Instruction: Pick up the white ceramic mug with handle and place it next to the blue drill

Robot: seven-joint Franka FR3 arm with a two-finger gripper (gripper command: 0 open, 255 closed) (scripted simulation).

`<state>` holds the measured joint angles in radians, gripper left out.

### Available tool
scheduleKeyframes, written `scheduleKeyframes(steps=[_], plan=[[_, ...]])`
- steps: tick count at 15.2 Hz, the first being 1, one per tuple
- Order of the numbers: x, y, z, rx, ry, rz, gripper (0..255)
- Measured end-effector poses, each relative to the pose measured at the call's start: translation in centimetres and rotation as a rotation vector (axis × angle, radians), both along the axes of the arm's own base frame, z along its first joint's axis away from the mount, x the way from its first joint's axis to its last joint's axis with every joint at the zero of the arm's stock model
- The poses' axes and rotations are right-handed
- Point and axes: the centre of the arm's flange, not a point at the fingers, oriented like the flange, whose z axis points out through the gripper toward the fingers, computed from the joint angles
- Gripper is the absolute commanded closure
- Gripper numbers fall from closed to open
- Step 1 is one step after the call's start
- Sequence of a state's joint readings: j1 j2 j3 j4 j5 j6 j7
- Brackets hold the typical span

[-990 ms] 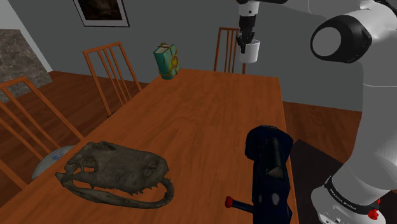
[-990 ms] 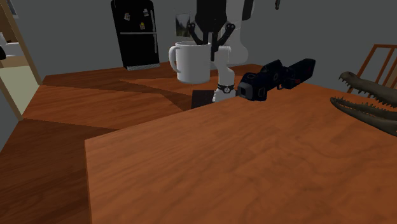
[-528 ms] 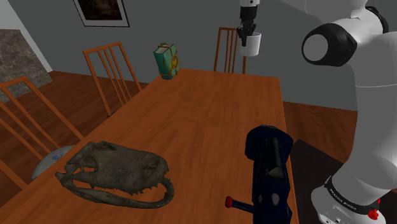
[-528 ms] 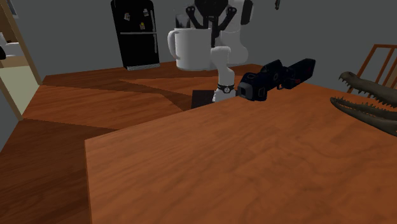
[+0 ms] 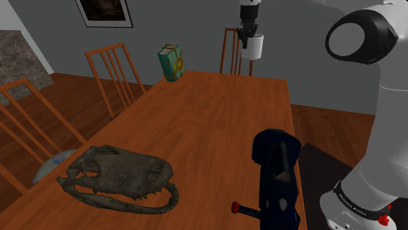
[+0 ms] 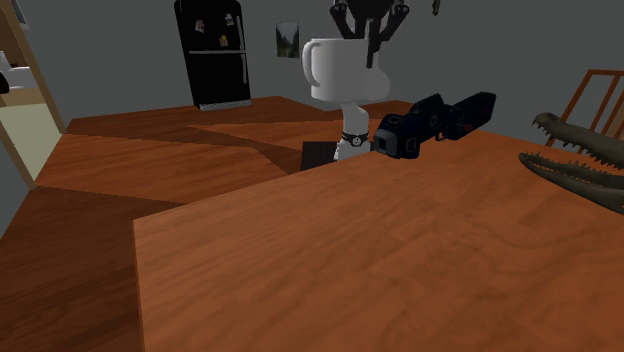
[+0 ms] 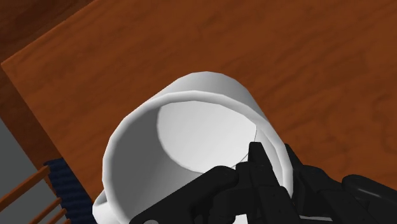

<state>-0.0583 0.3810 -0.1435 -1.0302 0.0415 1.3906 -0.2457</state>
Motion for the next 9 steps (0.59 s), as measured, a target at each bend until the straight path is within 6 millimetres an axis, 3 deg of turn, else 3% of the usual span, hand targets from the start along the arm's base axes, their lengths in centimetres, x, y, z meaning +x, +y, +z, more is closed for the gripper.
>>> scheduleKeyframes(steps=[9], plan=[[-3.0,11.5,0.3,0.000,-0.001,0.001,255]])
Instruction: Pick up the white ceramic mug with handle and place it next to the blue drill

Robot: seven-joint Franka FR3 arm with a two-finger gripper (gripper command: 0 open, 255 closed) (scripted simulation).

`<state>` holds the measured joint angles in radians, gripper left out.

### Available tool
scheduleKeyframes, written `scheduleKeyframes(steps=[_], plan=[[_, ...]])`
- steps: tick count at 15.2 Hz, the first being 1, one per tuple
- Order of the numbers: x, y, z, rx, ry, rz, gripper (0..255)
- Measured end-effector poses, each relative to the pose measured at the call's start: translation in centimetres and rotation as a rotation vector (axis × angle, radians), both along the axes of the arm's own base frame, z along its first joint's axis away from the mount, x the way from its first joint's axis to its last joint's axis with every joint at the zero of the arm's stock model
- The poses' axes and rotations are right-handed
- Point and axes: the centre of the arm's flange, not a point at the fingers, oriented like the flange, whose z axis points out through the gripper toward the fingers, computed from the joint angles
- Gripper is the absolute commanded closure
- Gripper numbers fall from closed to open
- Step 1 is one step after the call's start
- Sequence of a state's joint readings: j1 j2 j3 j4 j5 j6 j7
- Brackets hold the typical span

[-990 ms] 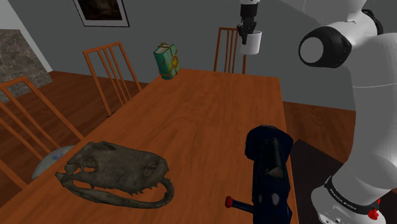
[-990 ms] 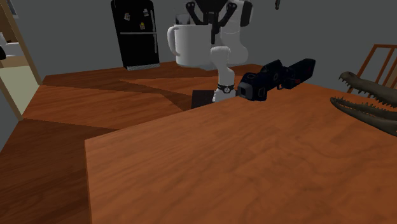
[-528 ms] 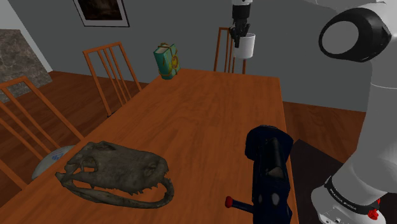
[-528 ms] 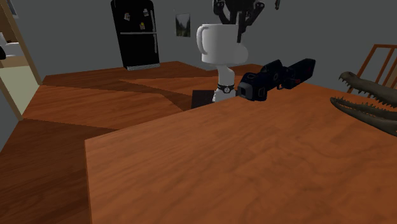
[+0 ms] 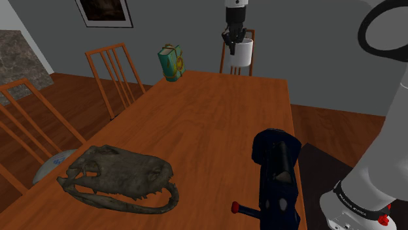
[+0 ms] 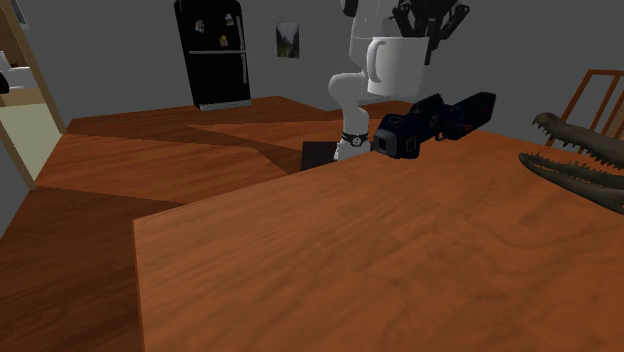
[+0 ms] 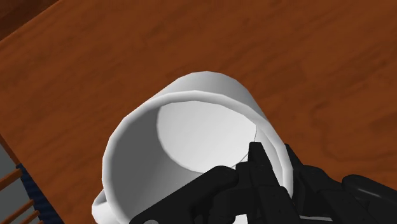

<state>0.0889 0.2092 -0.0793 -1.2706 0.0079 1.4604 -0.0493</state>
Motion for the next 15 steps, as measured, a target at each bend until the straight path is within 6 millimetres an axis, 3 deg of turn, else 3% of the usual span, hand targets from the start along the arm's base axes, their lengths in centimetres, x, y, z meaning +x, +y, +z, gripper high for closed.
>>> scheduleKeyframes(steps=[15], plan=[[-4.5,19.4,-0.2,0.000,0.000,0.000,255]])
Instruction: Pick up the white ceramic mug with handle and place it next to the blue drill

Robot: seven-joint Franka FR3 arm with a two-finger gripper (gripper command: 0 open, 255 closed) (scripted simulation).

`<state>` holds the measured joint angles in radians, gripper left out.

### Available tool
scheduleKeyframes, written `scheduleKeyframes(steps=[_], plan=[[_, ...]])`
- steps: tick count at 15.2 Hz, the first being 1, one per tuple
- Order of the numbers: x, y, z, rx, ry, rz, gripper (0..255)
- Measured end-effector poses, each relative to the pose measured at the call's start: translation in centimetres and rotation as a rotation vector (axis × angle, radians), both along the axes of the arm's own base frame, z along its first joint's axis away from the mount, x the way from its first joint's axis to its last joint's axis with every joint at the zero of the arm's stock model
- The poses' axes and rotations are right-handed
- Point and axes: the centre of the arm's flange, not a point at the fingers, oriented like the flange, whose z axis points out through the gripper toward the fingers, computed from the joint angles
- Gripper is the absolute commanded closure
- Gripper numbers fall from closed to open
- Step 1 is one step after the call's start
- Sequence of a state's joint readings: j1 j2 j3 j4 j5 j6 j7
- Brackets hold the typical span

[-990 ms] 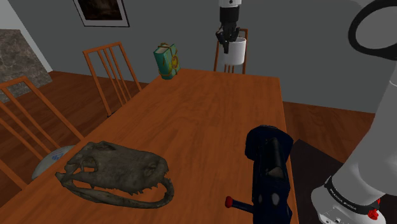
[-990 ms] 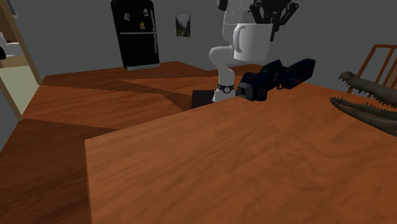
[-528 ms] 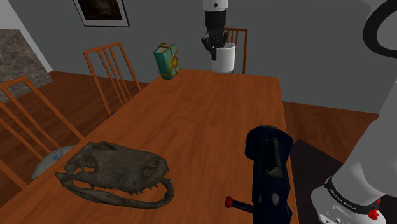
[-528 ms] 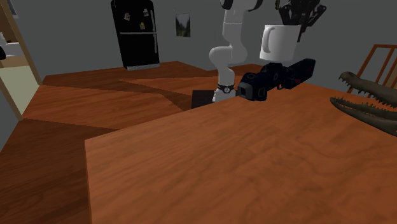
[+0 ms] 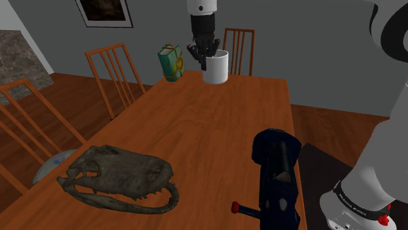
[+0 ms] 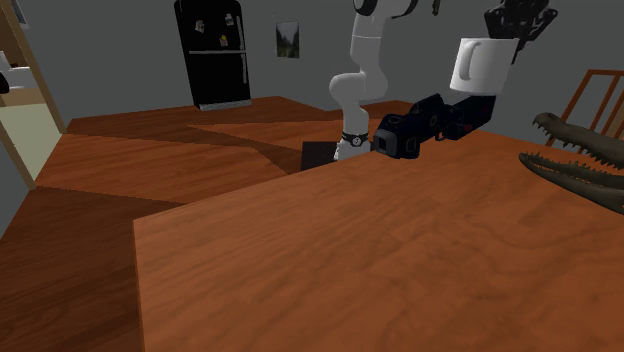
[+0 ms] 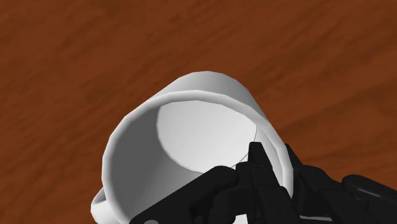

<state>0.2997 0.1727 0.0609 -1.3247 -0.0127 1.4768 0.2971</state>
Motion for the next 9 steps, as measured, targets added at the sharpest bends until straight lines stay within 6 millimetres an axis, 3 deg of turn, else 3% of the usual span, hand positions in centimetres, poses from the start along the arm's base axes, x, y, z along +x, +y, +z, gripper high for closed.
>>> scheduleKeyframes(steps=[9], plan=[[-2.8,11.6,0.3,0.000,0.000,0.000,255]])
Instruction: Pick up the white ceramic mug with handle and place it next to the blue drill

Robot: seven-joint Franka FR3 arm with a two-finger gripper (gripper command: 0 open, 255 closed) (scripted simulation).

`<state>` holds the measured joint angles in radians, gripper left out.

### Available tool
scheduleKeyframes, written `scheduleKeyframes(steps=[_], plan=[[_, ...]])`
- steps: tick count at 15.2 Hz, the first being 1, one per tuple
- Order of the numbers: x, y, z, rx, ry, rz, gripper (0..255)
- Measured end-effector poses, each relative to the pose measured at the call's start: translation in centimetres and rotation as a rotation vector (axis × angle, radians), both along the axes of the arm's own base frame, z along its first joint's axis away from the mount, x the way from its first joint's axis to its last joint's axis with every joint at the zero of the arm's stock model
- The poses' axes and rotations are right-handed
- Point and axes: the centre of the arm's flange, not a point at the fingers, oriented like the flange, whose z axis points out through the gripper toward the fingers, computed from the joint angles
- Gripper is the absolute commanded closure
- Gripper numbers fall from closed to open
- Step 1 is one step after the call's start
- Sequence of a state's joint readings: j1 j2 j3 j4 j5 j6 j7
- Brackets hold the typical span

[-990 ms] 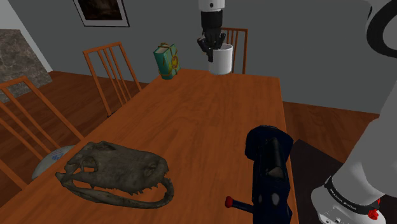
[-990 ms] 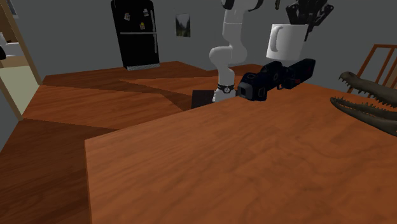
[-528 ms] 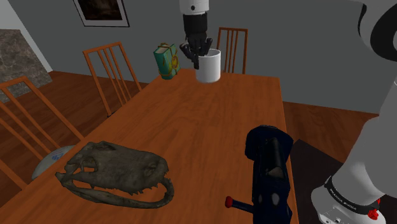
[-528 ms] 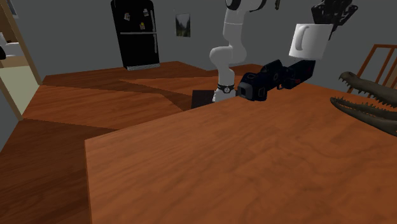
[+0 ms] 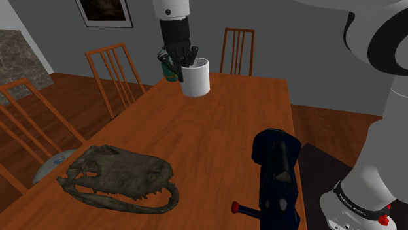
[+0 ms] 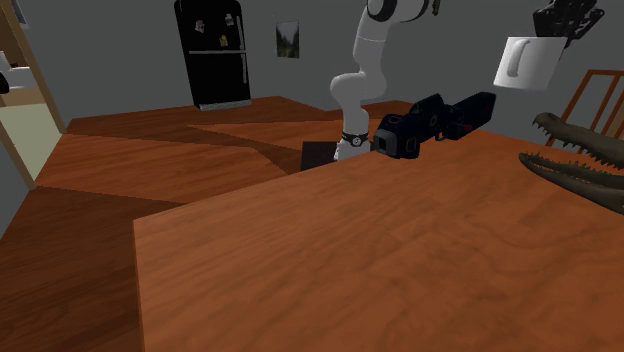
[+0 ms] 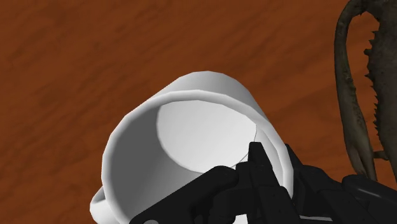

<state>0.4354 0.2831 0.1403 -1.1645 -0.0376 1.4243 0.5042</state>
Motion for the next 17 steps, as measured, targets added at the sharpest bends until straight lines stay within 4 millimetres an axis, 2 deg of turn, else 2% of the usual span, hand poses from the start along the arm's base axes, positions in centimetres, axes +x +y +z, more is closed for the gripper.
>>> scheduleKeyframes(steps=[4,10,17], plan=[[-1.5,5.4,-0.5,0.000,0.001,0.001,255],[-1.5,6.2,-3.3,0.000,0.001,-0.001,255],[-1.5,6.2,-7.0,0.000,0.001,-0.001,255]])
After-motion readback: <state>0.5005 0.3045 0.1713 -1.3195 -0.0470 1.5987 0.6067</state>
